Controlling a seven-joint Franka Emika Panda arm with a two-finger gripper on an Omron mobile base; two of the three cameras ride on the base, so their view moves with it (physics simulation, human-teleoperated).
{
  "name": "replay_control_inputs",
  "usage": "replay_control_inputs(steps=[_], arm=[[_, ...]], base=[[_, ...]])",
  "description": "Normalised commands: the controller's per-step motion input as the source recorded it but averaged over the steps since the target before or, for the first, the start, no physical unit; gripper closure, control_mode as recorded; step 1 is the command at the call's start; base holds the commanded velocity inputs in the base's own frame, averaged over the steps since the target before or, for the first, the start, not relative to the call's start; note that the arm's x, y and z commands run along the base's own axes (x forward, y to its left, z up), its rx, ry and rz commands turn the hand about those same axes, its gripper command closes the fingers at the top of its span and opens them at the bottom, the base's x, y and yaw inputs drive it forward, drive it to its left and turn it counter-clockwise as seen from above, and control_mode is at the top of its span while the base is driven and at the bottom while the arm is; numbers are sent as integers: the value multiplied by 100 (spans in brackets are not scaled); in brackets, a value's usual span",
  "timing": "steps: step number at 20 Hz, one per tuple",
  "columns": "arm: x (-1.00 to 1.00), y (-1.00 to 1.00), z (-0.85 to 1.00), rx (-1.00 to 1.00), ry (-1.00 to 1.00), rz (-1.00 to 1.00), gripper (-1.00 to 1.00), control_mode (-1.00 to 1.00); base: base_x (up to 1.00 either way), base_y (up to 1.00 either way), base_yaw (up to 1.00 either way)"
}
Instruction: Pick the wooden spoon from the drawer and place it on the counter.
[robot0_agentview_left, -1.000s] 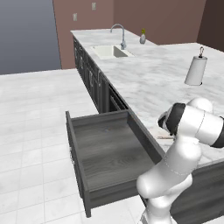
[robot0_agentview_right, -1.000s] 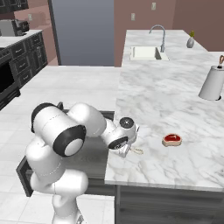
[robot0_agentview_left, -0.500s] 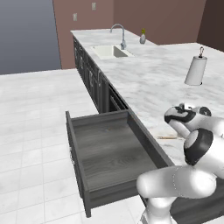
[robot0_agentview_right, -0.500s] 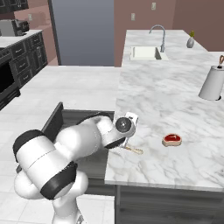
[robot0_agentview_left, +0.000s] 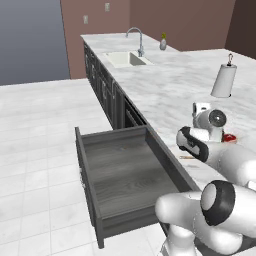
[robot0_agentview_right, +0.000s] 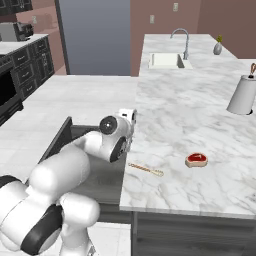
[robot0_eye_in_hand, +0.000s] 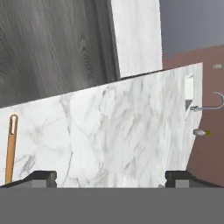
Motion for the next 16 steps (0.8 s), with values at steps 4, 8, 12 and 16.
replay_control_inputs(steps=[4, 8, 12, 16], arm=[[0, 100, 62, -22, 14, -9, -100, -100], [-24, 100, 51, -12, 8, -3, -100, -100], [-77, 99, 41, -1, 0, 0, -100, -100], [-100, 79, 22, 0, -1, 0, -100, -100]], base=[[0, 0, 0], [0, 0, 0], [0, 0, 0], [0, 0, 0]])
